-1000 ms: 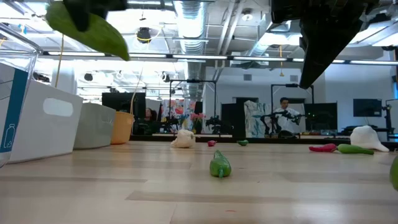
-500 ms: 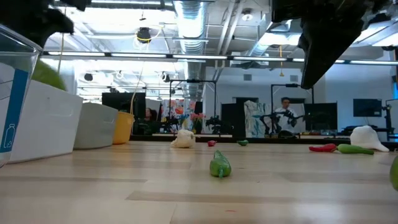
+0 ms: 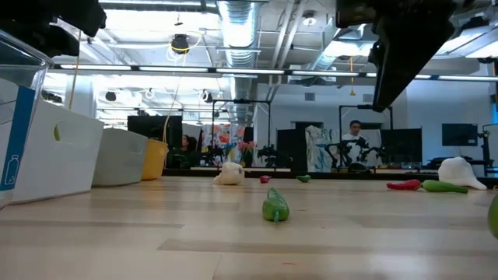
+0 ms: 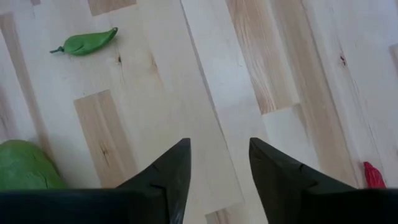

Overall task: Sort produce into baskets
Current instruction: Put the top cucumber into the white bin, then put the cucumber into the white bin

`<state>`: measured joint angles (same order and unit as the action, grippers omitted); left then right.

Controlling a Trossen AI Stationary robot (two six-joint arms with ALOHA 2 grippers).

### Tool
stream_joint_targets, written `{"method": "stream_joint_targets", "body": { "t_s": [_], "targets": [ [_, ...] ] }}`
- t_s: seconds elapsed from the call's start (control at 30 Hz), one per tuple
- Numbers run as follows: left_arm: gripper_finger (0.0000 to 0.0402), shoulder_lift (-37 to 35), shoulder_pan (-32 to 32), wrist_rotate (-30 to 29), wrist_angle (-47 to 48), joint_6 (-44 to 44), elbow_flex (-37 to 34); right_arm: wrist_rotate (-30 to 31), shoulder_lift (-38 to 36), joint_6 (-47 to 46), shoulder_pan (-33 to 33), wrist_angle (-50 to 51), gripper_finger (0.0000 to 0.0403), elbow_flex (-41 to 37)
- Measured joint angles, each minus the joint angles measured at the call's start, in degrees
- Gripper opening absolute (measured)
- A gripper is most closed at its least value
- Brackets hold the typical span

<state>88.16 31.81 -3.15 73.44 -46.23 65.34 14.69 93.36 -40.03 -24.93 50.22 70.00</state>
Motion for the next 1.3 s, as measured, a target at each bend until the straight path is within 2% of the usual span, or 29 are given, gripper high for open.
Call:
{"method": "stream_joint_targets", "body": {
  "t_s": [0.23,0.37,0.63,1.0,1.3],
  "targets": [
    [0.026,0.0,-1.9,0.4,0.1,-0.1,0.0,-5.4,0.0,0.0,-0.1,0.0,0.0211,0.0],
    [0.0281,0.0,-2.9,1.4,0.1,-0.1,0.0,-10.2,0.7,2.8,-1.5,0.0,0.0213,0.0],
    [0.0284,0.0,-3.4,1.5,0.1,-0.1,0.0,-18.0,1.6,4.5,-4.0,-5.5,0.0213,0.0],
    [0.0285,0.1,-3.4,1.4,0.1,-0.1,0.0,-22.6,5.0,3.9,-5.8,-10.6,0.0213,0.1],
    [0.0285,0.1,-3.4,1.2,0.3,-0.1,0.0,-24.4,11.3,9.0,-9.4,-10.7,0.0213,0.0]
  ]
}}
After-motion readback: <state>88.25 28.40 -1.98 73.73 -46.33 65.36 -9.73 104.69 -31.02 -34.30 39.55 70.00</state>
